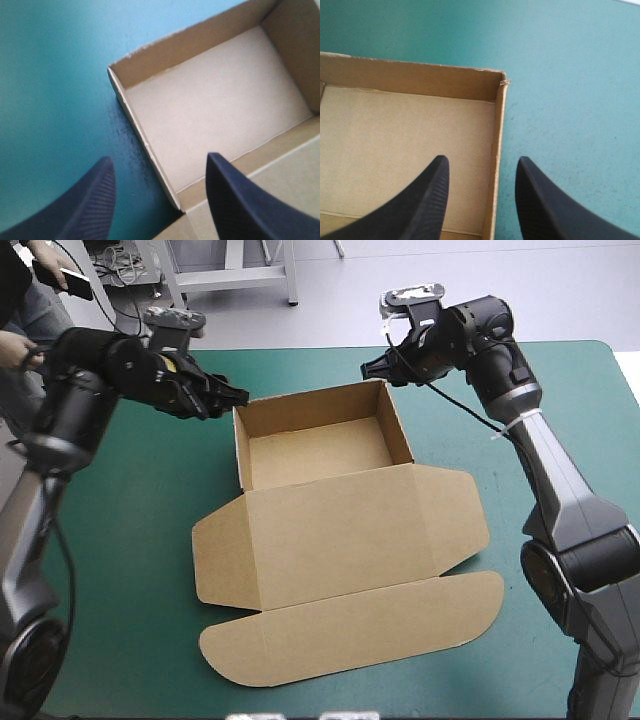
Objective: Fold the box
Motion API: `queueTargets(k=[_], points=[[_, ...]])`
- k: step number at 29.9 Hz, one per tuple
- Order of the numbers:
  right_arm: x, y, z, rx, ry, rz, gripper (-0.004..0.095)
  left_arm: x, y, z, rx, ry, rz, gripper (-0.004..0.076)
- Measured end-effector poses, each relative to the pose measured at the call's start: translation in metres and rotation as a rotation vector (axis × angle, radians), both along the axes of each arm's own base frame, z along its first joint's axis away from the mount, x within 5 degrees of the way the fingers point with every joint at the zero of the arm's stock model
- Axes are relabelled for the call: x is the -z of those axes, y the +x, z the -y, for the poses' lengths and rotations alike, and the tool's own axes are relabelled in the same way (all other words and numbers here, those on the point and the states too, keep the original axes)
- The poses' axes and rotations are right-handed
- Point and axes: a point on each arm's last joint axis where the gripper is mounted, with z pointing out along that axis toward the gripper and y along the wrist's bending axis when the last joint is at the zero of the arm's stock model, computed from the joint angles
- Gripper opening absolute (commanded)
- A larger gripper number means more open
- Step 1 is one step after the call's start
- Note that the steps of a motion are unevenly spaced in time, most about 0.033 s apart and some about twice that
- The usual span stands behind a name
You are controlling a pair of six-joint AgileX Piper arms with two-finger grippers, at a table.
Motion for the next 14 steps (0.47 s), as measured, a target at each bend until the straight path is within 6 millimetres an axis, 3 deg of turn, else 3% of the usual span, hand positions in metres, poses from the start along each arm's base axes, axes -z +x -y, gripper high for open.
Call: queueTargets(k=[5,8,12,14], points=[[-0.023,-0.015,0.008,0.009,0.001,0.057,0.0402,-0.075,-0.090,-0.029,0.060,-0.020,0.269,0.0240],[-0.023,-0.015,0.009,0.012,-0.005,0.059,0.0402,-0.101,-0.143,-0.046,0.086,-0.020,0.401,0.0188],[-0.017,-0.014,0.008,0.012,-0.014,0.037,0.0403,-0.099,-0.212,-0.070,0.090,-0.009,0.487,0.0099],[-0.010,-0.012,0.008,0.013,-0.027,0.015,0.0403,-0.080,-0.243,-0.082,0.080,0.014,0.495,0.0028]])
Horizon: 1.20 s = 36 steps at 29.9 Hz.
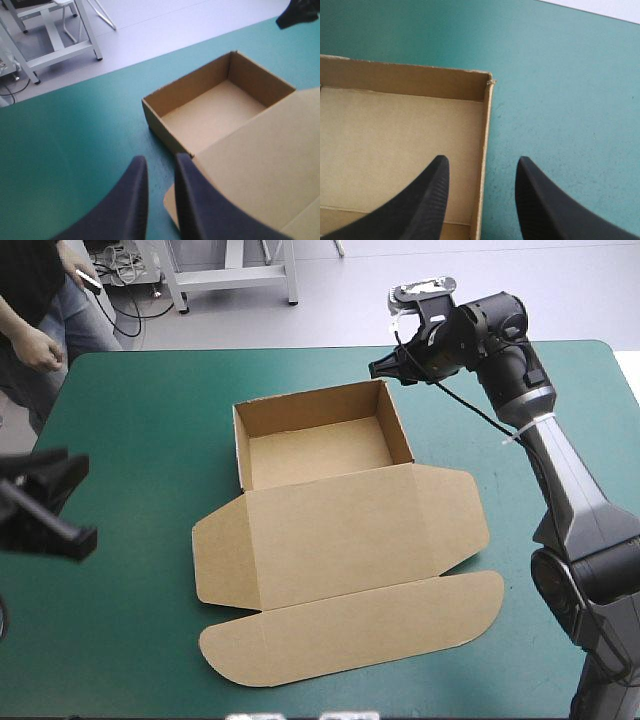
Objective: Fold the box
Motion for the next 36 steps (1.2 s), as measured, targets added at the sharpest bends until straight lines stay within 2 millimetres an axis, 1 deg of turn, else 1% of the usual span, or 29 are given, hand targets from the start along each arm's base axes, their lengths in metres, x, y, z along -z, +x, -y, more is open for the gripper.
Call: queueTargets(k=[1,3,4,6,7,10,13,15,20,22,24,25,26,28,33,35,36], points=[[0.004,0.001,0.000,0.000,-0.006,-0.011,0.0402,0.011,-0.011,-0.005,-0.008,0.012,-0.002,-0.0010],[0.014,0.002,0.000,0.002,-0.022,-0.040,0.0402,0.041,-0.035,-0.014,-0.023,0.024,0.005,-0.0008],[0.018,0.003,0.000,0.004,-0.031,-0.052,0.0402,0.058,-0.040,-0.017,-0.028,0.029,-0.002,-0.0008],[0.029,0.005,0.000,0.006,-0.052,-0.084,0.0402,0.091,-0.058,-0.022,-0.036,0.004,0.020,-0.0008],[0.033,0.007,-0.001,0.007,-0.059,-0.095,0.0402,0.103,-0.068,-0.026,-0.040,-0.014,0.039,-0.0008],[0.048,0.015,-0.004,0.007,-0.074,-0.126,0.0402,0.148,-0.084,-0.031,-0.066,-0.060,0.038,-0.0008],[0.067,0.025,-0.008,0.004,-0.084,-0.161,0.0402,0.178,-0.092,-0.034,-0.084,-0.098,0.029,-0.0008],[0.084,0.033,-0.013,-0.001,-0.086,-0.198,0.0402,0.192,-0.094,-0.035,-0.090,-0.109,0.023,-0.0008],[0.126,0.050,-0.023,-0.015,-0.086,-0.292,0.0401,0.220,-0.093,-0.033,-0.084,-0.109,0.001,-0.0008],[0.143,0.055,-0.025,-0.015,-0.099,-0.325,0.0381,0.229,-0.090,-0.033,-0.085,-0.103,-0.016,-0.0008],[0.156,0.059,-0.026,-0.014,-0.108,-0.349,0.0293,0.237,-0.087,-0.031,-0.087,-0.094,-0.040,-0.0008],[0.160,0.061,-0.028,-0.016,-0.104,-0.356,0.0234,0.239,-0.085,-0.031,-0.087,-0.091,-0.048,-0.0008],[0.163,0.061,-0.028,-0.016,-0.105,-0.362,0.0121,0.242,-0.084,-0.031,-0.088,-0.087,-0.058,-0.0008],[0.165,0.062,-0.028,-0.014,-0.113,-0.361,-0.0020,0.245,-0.083,-0.030,-0.088,-0.084,-0.067,-0.0008],[0.164,0.066,-0.018,0.011,-0.194,-0.329,-0.0022,0.245,-0.083,-0.030,-0.088,-0.084,-0.067,-0.0008],[0.161,0.070,-0.006,0.037,-0.204,-0.320,-0.0022,0.245,-0.083,-0.030,-0.088,-0.084,-0.067,-0.0008],[0.157,0.073,0.008,0.063,-0.204,-0.316,-0.0022,0.245,-0.083,-0.030,-0.088,-0.084,-0.067,-0.0008]])
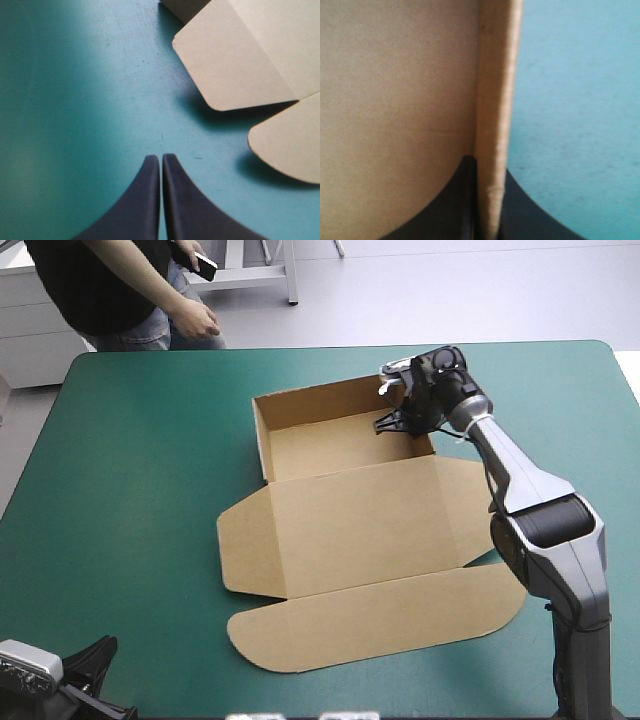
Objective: Fold the box
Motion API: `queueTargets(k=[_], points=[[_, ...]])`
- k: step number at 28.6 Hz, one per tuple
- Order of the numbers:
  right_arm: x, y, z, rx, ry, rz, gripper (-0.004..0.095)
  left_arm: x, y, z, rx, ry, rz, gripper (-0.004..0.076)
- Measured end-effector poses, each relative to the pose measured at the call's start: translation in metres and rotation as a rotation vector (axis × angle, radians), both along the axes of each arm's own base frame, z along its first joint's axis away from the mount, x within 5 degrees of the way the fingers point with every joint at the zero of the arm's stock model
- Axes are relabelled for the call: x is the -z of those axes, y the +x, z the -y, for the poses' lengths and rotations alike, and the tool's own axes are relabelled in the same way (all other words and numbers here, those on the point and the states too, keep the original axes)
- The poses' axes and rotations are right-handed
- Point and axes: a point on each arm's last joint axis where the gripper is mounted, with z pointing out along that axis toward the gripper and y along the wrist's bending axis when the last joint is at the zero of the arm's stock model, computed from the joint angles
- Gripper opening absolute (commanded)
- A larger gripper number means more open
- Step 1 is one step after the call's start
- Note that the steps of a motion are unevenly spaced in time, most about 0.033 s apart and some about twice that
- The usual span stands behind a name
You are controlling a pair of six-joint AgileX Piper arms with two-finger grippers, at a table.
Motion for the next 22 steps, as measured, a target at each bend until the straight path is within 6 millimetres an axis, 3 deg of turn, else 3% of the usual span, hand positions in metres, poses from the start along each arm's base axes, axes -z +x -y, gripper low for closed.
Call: queueTargets(k=[2,6,9,12,17,22], points=[[-0.007,0.006,0.032,0.059,-0.011,0.016,-0.0022,0.000,0.000,0.000,0.000,0.000,-0.001,-0.0008],[-0.021,0.014,0.128,0.247,-0.053,0.050,-0.0022,0.000,0.000,0.000,0.000,0.001,-0.002,-0.0008],[-0.025,0.009,0.202,0.394,-0.081,0.055,-0.0022,0.000,0.000,0.000,0.000,0.001,-0.002,-0.0008],[-0.024,0.000,0.254,0.501,-0.090,0.045,-0.0022,0.000,0.000,0.000,0.000,0.001,-0.002,-0.0008],[-0.009,-0.012,0.307,0.598,-0.084,0.003,-0.0022,0.000,0.000,0.000,0.000,0.001,-0.002,-0.0008],[0.023,-0.010,0.330,0.634,-0.041,-0.063,-0.0020,0.000,0.000,0.000,0.000,0.001,-0.002,-0.0008]])
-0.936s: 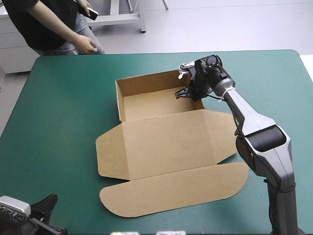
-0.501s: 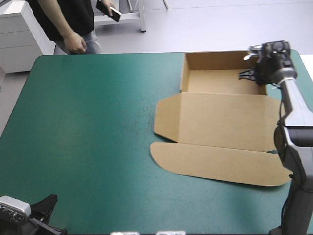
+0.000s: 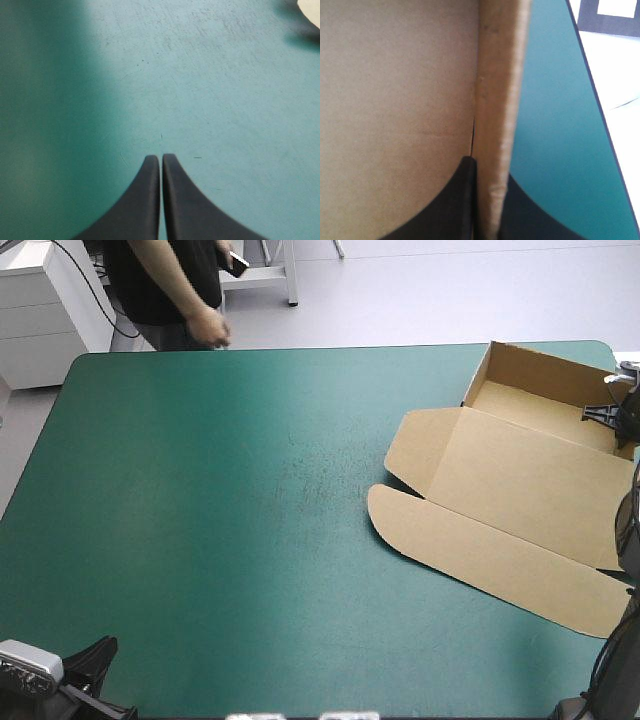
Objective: Fold the box
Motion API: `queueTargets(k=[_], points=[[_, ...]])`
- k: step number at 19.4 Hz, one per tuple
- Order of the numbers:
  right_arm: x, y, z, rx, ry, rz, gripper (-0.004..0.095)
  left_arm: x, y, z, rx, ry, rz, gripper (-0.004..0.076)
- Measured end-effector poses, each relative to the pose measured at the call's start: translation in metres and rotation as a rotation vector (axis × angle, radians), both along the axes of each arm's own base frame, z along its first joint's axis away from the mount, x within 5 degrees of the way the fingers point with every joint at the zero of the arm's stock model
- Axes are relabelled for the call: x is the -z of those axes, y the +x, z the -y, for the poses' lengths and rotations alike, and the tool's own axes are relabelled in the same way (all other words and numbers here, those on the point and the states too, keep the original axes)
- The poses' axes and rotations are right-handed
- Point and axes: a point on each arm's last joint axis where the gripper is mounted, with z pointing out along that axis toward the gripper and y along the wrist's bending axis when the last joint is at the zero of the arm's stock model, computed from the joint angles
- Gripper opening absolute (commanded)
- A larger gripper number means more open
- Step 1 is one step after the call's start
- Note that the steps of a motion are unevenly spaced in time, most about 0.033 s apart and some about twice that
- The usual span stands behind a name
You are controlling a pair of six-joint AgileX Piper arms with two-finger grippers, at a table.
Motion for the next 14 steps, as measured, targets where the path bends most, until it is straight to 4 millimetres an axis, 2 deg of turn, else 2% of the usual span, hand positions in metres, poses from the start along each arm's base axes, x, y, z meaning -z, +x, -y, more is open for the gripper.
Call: queueTargets(k=[3,5,7,8,10,12,14], points=[[0.005,0.001,0.003,0.000,0.008,-0.014,0.0012,0.000,0.000,0.000,0.000,0.000,0.000,-0.0008],[0.004,0.001,0.004,0.005,0.005,-0.015,0.0142,0.000,0.000,0.000,0.000,0.000,0.000,-0.0008],[0.002,0.000,0.008,0.011,-0.013,-0.010,0.0384,0.000,0.000,0.000,0.000,0.000,0.000,-0.0008],[0.000,-0.001,0.013,0.014,-0.037,-0.004,0.0461,0.000,0.000,0.000,0.000,0.000,-0.001,-0.0008],[-0.008,-0.005,0.024,0.029,-0.088,0.000,0.0550,0.000,0.000,0.000,0.000,0.000,-0.001,-0.0008],[-0.037,-0.009,0.027,0.038,-0.132,0.064,0.0565,0.000,0.000,0.000,0.000,0.001,-0.002,-0.0008],[-0.085,-0.019,0.018,0.033,-0.173,0.175,0.0565,0.000,0.000,0.000,0.000,0.001,-0.002,-0.0008]])
